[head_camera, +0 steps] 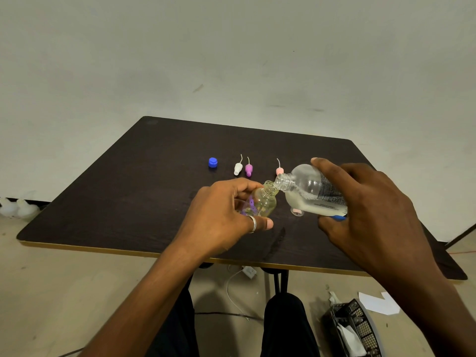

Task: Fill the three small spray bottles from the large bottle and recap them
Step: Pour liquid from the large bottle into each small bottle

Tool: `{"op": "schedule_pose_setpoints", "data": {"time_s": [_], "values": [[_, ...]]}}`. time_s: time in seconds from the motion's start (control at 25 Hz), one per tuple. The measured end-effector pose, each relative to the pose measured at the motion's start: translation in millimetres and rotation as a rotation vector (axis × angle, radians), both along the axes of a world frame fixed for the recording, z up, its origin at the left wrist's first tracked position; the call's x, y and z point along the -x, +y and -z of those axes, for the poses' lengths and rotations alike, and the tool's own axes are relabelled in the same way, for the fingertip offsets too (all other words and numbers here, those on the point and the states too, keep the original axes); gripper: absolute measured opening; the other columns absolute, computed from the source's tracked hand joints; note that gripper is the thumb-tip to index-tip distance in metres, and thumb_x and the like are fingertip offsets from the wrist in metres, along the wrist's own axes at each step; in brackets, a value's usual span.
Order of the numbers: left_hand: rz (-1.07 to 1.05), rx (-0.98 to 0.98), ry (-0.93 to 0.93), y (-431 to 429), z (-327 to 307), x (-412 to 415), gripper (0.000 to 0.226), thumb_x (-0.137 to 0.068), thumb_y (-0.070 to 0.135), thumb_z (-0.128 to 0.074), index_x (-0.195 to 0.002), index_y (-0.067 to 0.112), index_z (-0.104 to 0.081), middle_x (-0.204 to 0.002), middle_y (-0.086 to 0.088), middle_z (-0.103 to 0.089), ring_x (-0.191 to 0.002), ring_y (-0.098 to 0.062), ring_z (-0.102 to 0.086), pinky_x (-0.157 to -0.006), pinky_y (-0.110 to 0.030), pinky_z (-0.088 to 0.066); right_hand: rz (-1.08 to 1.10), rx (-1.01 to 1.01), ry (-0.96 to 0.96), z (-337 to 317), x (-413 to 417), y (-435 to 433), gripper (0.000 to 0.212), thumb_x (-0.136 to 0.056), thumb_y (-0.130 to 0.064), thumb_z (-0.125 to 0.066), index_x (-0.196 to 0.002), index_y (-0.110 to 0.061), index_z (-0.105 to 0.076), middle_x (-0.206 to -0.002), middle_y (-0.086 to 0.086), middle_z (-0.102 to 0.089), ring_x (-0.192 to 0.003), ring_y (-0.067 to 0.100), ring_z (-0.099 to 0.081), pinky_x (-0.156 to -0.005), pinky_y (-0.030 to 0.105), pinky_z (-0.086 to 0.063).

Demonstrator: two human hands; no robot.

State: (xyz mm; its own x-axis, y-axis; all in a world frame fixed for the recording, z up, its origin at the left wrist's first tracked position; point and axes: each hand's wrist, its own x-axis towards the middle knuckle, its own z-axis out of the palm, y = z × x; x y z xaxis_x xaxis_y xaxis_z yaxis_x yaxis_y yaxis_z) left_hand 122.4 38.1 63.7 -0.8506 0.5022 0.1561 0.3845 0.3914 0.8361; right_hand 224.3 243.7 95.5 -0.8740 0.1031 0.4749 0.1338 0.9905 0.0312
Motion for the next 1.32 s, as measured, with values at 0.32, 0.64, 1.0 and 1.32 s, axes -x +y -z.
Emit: {"op": "schedule_pose_setpoints", "data": {"time_s": [0.32,0.64,1.0,1.32], "values": [[-0.003,-0.002,0.004,-0.1,0.4,0.2,0.055,-0.065,0.035,-0.09,-0.114,0.04,-0.067,-0.099,0.021,-0.072,-0.092,0.005,-0.067,-0.084,-0.017,-0.054,0.004,0.003,0.0,-0.7,-0.6,-1.3,0.09,-0.063,-0.026,-0.085,-0.143,-0.029,-0.043,-0.122,0.004,-0.059,-0.105,0.027,-0.055,-0.075,0.029,-0.043],[-0.002,-0.002,-0.005,0.1,2.0,1.1,0.055,-0.064,0.035,-0.09,-0.114,0.04,-0.067,-0.101,0.02,-0.072,-0.093,0.003,-0.067,-0.088,-0.025,-0.057,0.003,-0.011,0.002,0.3,-0.3,-0.7,0.089,-0.064,-0.027,-0.085,-0.143,-0.028,-0.043,-0.12,0.004,-0.059,-0.104,0.026,-0.055,-0.073,0.026,-0.035],[0.001,-0.003,-0.007,0.5,2.9,2.3,0.054,-0.064,0.035,-0.09,-0.113,0.041,-0.066,-0.1,0.022,-0.071,-0.093,0.005,-0.067,-0.087,-0.023,-0.057,0.004,-0.012,0.005,0.2,-0.7,-1.1,0.089,-0.063,-0.027,-0.085,-0.142,-0.027,-0.044,-0.119,0.005,-0.06,-0.103,0.027,-0.056,-0.074,0.027,-0.039],[-0.001,-0.014,-0.005,0.4,3.7,1.9,0.053,-0.064,0.036,-0.09,-0.111,0.042,-0.067,-0.099,0.021,-0.072,-0.092,0.005,-0.067,-0.088,-0.027,-0.058,0.005,-0.017,0.005,1.5,0.3,0.5,0.09,-0.063,-0.027,-0.085,-0.143,-0.027,-0.044,-0.119,0.006,-0.06,-0.103,0.027,-0.056,-0.073,0.028,-0.04]]}}
